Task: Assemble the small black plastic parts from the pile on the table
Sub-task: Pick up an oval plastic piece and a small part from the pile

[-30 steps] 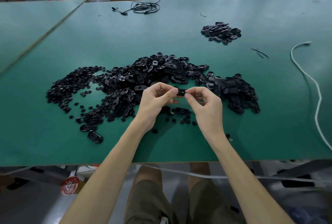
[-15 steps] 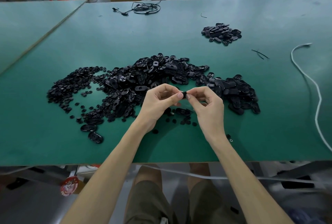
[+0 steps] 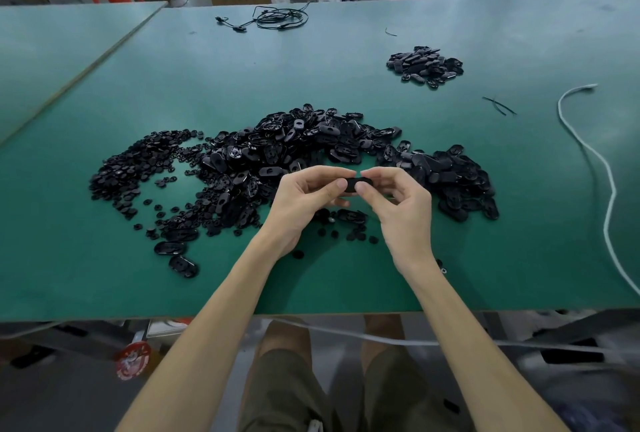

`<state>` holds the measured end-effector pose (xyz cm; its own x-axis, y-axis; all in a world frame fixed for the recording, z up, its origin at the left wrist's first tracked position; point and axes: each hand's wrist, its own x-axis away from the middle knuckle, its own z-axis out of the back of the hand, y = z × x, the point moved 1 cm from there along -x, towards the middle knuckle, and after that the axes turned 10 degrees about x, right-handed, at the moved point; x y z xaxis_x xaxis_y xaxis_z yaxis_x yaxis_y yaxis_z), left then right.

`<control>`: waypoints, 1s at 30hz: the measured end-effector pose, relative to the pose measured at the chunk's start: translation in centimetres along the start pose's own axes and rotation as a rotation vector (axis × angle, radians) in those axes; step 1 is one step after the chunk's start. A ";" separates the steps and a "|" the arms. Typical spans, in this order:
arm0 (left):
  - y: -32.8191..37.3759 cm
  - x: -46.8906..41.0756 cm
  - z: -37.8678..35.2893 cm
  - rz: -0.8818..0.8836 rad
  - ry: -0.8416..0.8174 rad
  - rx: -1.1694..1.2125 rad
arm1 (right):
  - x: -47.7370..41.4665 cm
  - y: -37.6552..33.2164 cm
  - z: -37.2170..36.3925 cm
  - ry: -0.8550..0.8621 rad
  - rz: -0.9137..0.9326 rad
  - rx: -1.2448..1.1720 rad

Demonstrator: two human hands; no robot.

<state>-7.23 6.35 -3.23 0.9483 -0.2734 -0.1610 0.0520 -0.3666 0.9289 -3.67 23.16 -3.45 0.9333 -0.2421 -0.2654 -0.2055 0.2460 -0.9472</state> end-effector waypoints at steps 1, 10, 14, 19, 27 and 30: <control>0.0 0.0 0.0 0.002 0.000 0.001 | 0.0 0.1 0.0 -0.004 -0.011 -0.010; -0.1 0.0 0.1 0.009 0.022 -0.008 | 0.0 0.0 -0.3 0.000 -0.028 -0.061; -0.2 -0.1 0.1 0.001 0.031 -0.074 | 0.0 0.1 -0.3 -0.002 -0.031 -0.040; -0.2 -0.1 -0.1 -0.001 0.015 -0.120 | 0.0 0.1 -0.3 -0.022 -0.036 -0.034; -0.2 -0.1 -0.1 -0.005 0.026 -0.139 | 0.0 -0.1 -0.5 -0.025 -0.008 -0.035; -0.2 -0.1 -0.1 -0.007 0.027 -0.146 | 0.0 0.0 -0.5 -0.032 -0.014 -0.031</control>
<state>-7.33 6.53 -3.41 0.9558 -0.2462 -0.1606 0.1020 -0.2346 0.9667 -3.85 22.69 -3.51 0.9451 -0.2149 -0.2462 -0.2005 0.2136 -0.9561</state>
